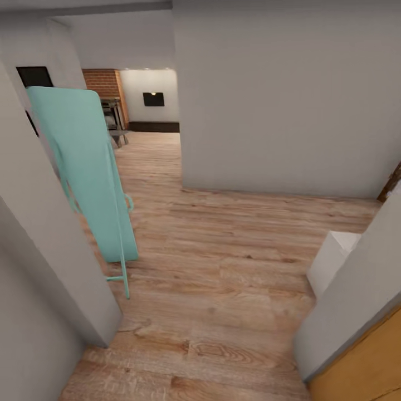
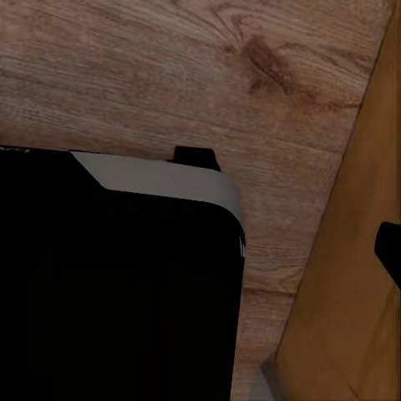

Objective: Move the two storage containers from the living room to the garage. In the garage, place one container on the floor and stack the other container on top of it (either order is fine).

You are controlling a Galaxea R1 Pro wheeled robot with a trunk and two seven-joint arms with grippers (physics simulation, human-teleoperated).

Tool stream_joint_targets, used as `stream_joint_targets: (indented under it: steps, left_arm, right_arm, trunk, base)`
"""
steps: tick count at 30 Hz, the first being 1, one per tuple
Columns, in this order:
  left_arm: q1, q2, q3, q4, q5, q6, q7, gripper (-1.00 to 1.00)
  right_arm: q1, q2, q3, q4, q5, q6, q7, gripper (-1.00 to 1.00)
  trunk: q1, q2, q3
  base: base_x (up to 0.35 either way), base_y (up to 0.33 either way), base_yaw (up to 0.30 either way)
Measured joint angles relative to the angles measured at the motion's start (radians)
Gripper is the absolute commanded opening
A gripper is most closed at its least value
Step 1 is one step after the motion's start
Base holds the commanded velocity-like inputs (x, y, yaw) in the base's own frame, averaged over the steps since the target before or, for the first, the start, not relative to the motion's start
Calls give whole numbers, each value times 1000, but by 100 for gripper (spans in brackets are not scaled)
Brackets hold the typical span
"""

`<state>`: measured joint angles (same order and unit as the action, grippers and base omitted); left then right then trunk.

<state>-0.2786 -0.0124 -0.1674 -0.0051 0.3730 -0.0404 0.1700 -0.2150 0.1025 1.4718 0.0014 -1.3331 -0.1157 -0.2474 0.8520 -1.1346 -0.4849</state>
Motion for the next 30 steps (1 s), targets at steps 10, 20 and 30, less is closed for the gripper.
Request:
stream_joint_targets:
  steps: [10,20,30]
  left_arm:
    - [0,0,0,0,-1,0,-1,100]
    - [0,0,0,0,-1,0,-1,100]
    - [0,-1,0,0,-1,0,-1,100]
  right_arm:
    - [-1,0,0,0,0,0,0,100]
    - [-1,0,0,0,0,0,0,100]
    - [0,0,0,0,1,0,0,100]
  trunk:
    - [0,0,0]
    - [0,0,0]
    - [0,0,0]
  base:
    - [322,0,1]
    - [322,0,0]
    - [322,0,0]
